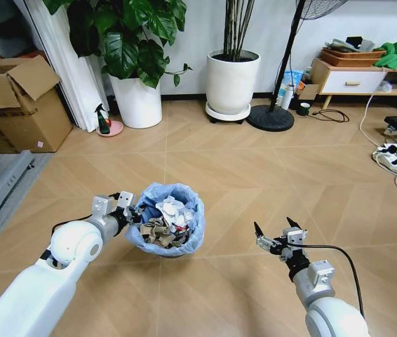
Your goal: Pick up the trash bin and place the garbage on the floor into it.
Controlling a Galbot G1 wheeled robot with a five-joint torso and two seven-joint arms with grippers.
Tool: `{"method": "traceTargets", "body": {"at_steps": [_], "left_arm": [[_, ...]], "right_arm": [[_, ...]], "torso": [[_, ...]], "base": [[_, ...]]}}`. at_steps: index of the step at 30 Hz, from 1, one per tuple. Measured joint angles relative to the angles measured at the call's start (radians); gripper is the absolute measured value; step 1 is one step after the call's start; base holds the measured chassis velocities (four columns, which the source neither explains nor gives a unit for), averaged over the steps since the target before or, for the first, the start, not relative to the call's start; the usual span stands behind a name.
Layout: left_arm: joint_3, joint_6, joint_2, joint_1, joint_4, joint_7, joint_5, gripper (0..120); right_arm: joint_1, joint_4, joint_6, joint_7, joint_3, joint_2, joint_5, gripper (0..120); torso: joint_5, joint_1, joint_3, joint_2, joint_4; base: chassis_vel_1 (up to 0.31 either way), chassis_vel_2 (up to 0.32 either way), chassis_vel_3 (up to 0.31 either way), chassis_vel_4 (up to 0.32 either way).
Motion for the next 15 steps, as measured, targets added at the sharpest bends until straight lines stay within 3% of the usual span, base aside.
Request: {"method": "traceTargets", "body": {"at_steps": [15], "left_arm": [[-0.001, 0.000, -0.008, 0.000, 0.007, -0.001, 0.003, 0]], "right_arm": [[0.006, -0.013, 0.003, 0.000, 0.003, -0.001, 0.002, 100]], "torso": [[-0.0003, 0.000, 0.000, 0.000, 0.0001]], "base": [[0.238, -0.157, -0.238, 0.157]]}}
